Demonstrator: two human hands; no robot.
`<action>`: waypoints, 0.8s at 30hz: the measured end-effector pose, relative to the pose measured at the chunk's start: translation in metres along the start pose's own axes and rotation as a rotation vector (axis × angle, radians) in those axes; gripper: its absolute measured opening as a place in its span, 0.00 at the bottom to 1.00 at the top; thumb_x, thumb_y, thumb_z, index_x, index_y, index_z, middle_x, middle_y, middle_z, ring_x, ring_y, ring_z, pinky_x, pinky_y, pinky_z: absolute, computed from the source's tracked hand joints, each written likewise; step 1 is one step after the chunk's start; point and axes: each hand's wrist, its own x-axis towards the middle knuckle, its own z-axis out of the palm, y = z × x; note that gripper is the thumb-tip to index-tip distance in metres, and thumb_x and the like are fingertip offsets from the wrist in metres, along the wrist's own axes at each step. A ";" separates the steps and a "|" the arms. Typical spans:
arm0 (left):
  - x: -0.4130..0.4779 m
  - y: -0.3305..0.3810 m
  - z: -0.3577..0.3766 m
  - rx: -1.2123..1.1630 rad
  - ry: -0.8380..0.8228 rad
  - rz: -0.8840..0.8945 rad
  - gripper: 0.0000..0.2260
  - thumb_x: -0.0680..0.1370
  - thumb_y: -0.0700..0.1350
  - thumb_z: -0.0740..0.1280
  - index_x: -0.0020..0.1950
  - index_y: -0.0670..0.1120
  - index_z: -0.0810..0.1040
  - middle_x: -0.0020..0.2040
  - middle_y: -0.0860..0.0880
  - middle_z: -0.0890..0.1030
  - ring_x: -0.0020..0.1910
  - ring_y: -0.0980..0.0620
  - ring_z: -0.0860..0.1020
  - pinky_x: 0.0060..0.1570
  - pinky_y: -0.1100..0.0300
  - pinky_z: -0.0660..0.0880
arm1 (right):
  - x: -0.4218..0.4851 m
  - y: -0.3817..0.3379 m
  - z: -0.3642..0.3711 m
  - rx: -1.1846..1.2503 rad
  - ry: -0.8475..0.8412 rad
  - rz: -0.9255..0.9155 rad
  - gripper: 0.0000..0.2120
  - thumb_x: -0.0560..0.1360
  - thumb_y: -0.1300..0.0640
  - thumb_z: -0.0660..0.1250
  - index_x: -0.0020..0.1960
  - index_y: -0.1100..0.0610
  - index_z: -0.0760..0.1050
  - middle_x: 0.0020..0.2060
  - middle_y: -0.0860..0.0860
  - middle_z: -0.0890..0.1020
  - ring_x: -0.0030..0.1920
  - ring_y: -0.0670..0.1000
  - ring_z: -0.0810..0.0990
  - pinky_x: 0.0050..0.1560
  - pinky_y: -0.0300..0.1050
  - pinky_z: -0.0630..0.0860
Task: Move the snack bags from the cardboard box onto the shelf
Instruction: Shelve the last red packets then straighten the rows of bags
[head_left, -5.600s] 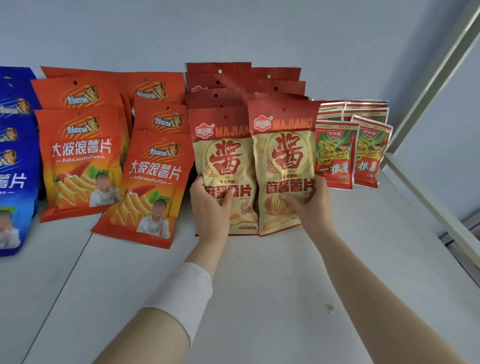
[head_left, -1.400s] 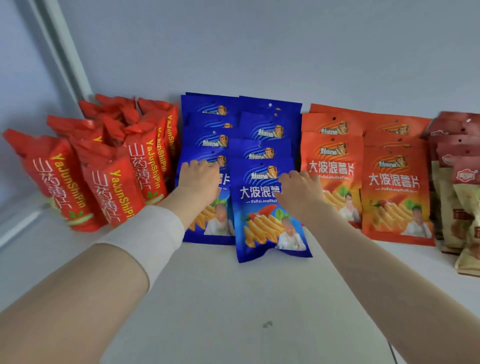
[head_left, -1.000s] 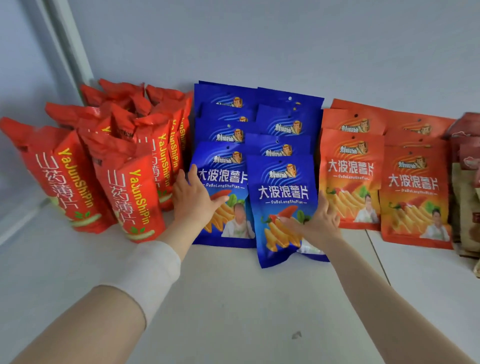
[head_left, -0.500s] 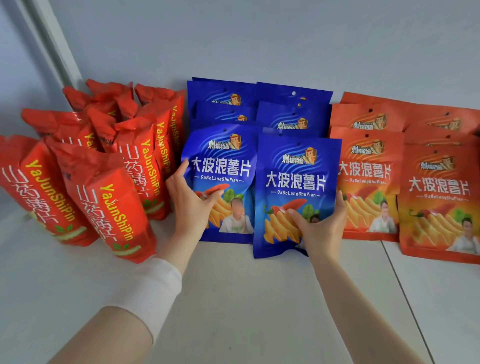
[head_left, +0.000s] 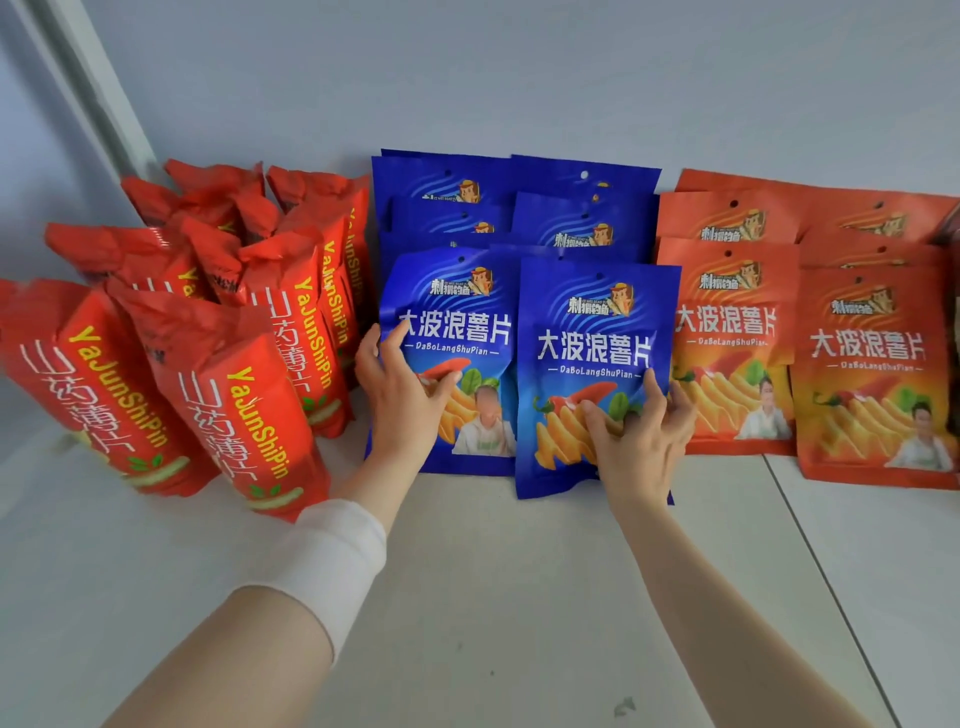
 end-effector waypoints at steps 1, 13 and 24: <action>0.000 0.000 0.000 0.019 -0.005 -0.009 0.32 0.70 0.43 0.74 0.70 0.39 0.65 0.71 0.37 0.60 0.71 0.41 0.59 0.70 0.54 0.58 | 0.000 0.000 0.000 -0.029 -0.007 0.008 0.36 0.69 0.49 0.73 0.71 0.59 0.63 0.71 0.61 0.60 0.71 0.60 0.58 0.68 0.55 0.58; -0.008 0.018 0.000 0.309 -0.051 0.110 0.25 0.76 0.46 0.68 0.70 0.39 0.66 0.74 0.37 0.55 0.74 0.40 0.55 0.72 0.50 0.57 | 0.000 -0.010 -0.006 -0.170 -0.110 0.046 0.34 0.73 0.45 0.67 0.72 0.57 0.60 0.72 0.58 0.57 0.71 0.58 0.57 0.66 0.57 0.60; 0.000 0.087 -0.060 0.927 -0.182 0.566 0.16 0.78 0.43 0.59 0.66 0.44 0.69 0.66 0.44 0.70 0.70 0.44 0.63 0.70 0.52 0.56 | 0.009 -0.057 -0.041 -0.262 -0.266 -0.249 0.31 0.76 0.46 0.62 0.73 0.57 0.57 0.74 0.55 0.57 0.73 0.57 0.56 0.70 0.57 0.59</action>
